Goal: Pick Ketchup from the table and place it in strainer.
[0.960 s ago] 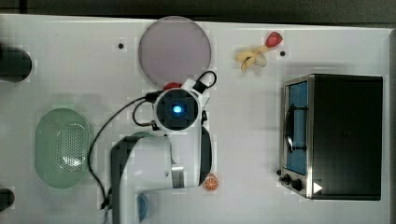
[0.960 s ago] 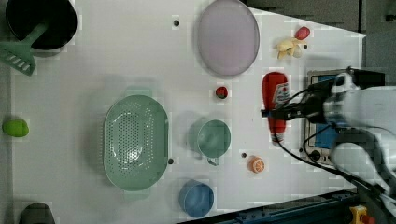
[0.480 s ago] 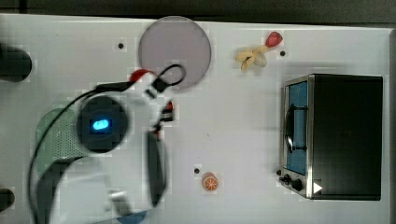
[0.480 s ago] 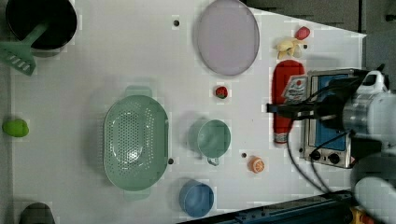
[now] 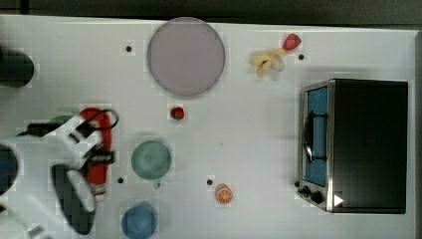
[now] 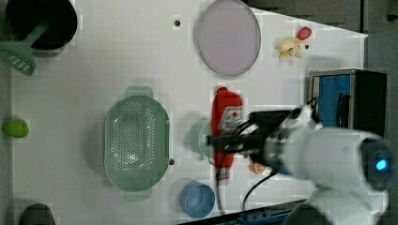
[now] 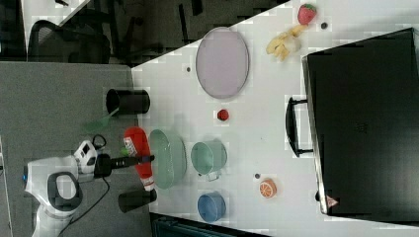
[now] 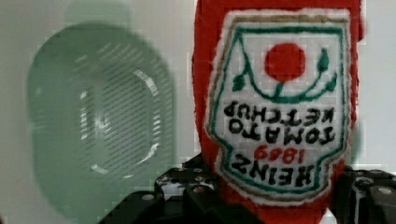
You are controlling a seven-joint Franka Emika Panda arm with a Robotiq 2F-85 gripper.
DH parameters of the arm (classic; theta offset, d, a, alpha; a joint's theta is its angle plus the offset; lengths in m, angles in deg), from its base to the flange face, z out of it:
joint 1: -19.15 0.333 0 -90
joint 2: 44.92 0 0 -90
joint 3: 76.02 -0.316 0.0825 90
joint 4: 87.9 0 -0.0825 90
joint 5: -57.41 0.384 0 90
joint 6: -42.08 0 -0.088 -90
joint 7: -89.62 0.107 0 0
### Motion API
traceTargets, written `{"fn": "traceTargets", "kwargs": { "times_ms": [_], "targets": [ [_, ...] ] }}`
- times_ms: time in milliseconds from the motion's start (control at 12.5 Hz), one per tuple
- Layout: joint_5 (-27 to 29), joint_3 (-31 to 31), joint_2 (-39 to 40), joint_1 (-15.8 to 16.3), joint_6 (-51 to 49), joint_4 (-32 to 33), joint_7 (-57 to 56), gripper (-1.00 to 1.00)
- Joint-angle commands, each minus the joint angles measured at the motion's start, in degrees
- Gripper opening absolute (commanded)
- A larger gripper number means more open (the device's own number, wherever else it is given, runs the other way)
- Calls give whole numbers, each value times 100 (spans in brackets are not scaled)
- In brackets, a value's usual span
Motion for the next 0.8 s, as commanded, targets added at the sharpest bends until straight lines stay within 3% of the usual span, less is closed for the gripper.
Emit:
{"fn": "traceTargets", "kwargs": {
  "times_ms": [80,320,400,640,800],
  "targets": [
    [32,-340,352,96,623,-84,1564,25],
    [18,-569,1016,162,1505,-88,2146,25],
    [17,-577,1247,201,1681,-88,2217,33],
    [-120,-578,1866,283,2226,-101,2217,97],
    [-194,-580,1926,295,2374,-116,2223,100]
  ]
}}
